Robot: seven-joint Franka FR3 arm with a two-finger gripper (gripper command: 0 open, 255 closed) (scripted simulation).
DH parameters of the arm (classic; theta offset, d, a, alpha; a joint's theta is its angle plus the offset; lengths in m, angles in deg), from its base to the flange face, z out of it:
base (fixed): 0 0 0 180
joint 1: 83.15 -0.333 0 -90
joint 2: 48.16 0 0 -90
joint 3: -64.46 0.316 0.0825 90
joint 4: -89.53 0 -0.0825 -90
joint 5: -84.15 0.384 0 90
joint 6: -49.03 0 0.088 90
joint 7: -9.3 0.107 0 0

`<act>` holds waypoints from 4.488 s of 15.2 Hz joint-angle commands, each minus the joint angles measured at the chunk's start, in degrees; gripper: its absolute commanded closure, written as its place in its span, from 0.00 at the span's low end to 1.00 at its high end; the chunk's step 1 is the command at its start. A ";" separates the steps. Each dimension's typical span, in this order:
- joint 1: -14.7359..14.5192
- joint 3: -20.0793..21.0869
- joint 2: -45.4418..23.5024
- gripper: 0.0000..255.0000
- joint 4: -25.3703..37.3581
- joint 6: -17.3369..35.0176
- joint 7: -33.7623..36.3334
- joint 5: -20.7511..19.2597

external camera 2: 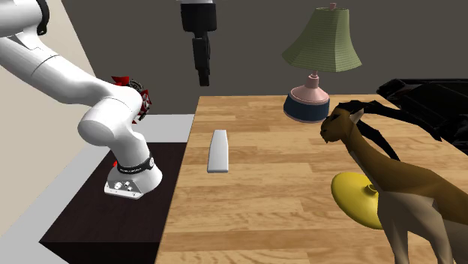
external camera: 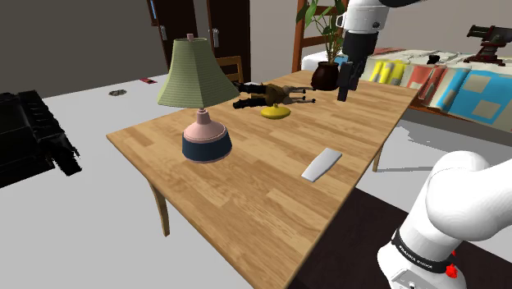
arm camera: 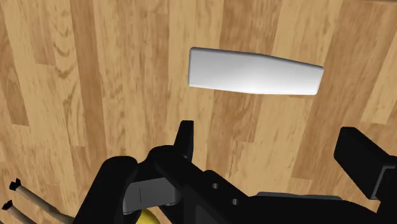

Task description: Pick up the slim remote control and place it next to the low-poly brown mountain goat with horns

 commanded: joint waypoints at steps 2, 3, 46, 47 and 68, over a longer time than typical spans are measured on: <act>-1.48 -1.14 0.39 0.00 -2.13 1.84 -4.37 -0.62; -3.03 -2.37 0.74 0.00 -4.18 3.66 -8.68 -1.31; -22.91 -24.41 -2.48 1.00 -30.23 33.61 -70.69 -15.37; -22.94 -24.11 -2.02 1.00 -29.72 32.64 -70.72 -15.13; -24.25 -18.93 2.49 1.00 -16.37 14.85 -71.47 -10.67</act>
